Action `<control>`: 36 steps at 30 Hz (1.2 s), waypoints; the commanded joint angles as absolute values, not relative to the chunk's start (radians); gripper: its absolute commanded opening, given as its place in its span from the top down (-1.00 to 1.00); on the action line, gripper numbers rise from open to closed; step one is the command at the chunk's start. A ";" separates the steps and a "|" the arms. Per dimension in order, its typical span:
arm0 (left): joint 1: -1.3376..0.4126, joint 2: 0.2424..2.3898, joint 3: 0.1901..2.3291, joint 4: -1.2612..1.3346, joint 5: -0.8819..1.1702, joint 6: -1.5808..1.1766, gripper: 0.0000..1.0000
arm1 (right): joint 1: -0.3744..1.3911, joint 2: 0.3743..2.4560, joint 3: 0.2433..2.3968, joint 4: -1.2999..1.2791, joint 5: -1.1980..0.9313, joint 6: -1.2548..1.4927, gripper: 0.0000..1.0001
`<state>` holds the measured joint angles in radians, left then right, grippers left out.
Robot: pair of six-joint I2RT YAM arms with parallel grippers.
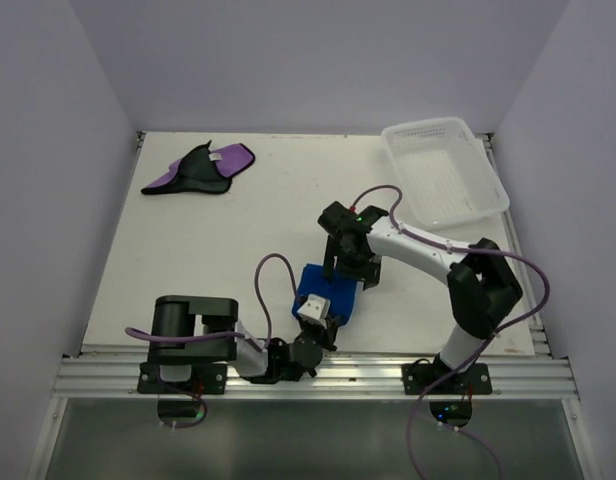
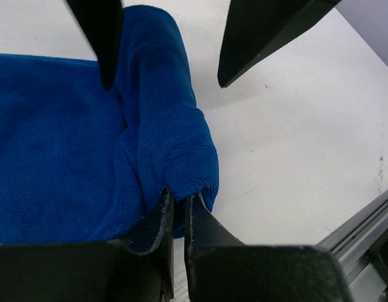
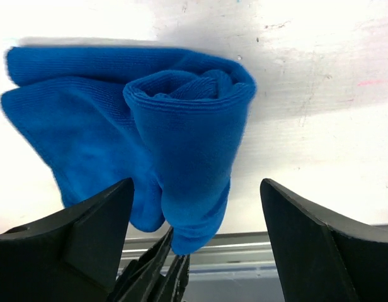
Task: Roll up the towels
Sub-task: Roll the towel
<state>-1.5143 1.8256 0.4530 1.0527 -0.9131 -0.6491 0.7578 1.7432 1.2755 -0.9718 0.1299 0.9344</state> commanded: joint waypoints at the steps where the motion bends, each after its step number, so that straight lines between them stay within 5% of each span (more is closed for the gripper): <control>1: -1.534 1.804 0.453 0.870 -1.002 -0.817 1.00 | 0.733 1.551 1.198 -0.862 0.130 0.956 -0.71; 6: -1.537 1.775 0.454 0.701 -1.045 -0.986 1.00 | 0.646 1.216 0.898 -0.514 0.049 0.983 -0.83; 10: -1.540 1.757 0.434 0.696 -1.040 -1.012 1.00 | 0.588 1.152 0.804 -0.417 -0.052 0.910 -0.82; 17: -1.540 1.723 0.362 0.779 -0.993 -1.055 1.00 | 0.586 0.975 0.580 -0.184 -0.167 0.910 -0.58; 20: -1.540 1.710 0.327 0.822 -0.960 -1.078 1.00 | 0.581 0.921 0.503 -0.083 -0.182 0.939 -0.39; 36: -1.540 1.712 0.241 1.005 -0.874 -1.083 1.00 | 0.575 0.919 0.287 0.146 -0.235 1.022 -0.39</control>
